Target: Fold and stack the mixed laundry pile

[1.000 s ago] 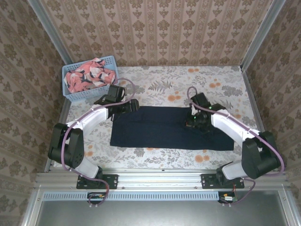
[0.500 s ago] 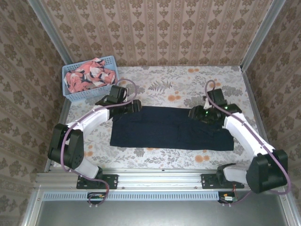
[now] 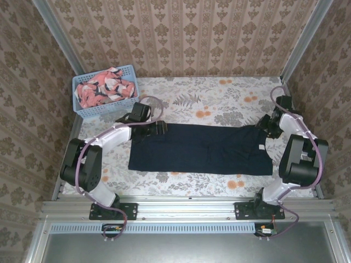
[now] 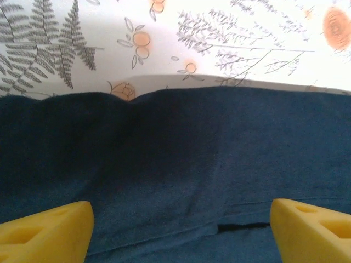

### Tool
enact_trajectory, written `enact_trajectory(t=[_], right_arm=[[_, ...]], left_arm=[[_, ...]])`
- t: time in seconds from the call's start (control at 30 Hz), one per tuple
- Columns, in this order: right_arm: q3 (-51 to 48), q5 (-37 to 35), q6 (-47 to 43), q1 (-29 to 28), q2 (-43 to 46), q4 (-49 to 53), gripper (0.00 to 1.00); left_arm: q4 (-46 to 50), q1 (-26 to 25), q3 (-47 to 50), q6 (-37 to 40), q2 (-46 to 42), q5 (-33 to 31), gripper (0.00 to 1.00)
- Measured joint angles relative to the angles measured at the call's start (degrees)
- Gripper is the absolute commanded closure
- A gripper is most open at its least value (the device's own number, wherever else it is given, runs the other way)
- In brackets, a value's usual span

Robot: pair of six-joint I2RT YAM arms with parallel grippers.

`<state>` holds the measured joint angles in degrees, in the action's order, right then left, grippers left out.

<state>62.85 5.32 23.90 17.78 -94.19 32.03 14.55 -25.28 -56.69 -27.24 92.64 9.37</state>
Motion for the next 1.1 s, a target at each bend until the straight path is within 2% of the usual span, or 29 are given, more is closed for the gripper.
enact_trajectory(t=[0.33,0.4,0.5,0.53,0.67,0.93,1.1], right_arm=[[4.7,4.8,0.3,0.7,-8.5,-4.6,0.58],[4.7,5.2,0.6,0.7,-9.3,-4.8,0.70],[4.6,5.7,1.0,0.7,-9.4,-5.0,0.96],[4.5,5.7,1.3,0.7,-9.4,-5.2,1.00],[2.5,5.0,1.6,0.9,-7.6,-5.1,1.00],[-4.7,1.8,1.8,3.0,2.8,-4.0,1.00],[-8.4,1.7,3.2,3.0,2.5,-3.5,1.00]], left_arm=[[-3.3,6.0,-5.9,0.0,11.9,1.0,0.16],[-3.6,6.3,-6.0,0.2,13.2,0.9,0.16],[-4.2,6.3,-6.5,0.3,13.5,1.0,0.16],[-4.4,6.3,-6.5,0.5,13.7,1.0,0.16],[-4.7,6.6,-6.8,0.7,14.2,1.0,0.16],[-4.9,6.8,-7.3,1.6,14.6,1.1,0.16],[-4.7,6.8,-7.6,2.1,14.8,1.1,0.16]])
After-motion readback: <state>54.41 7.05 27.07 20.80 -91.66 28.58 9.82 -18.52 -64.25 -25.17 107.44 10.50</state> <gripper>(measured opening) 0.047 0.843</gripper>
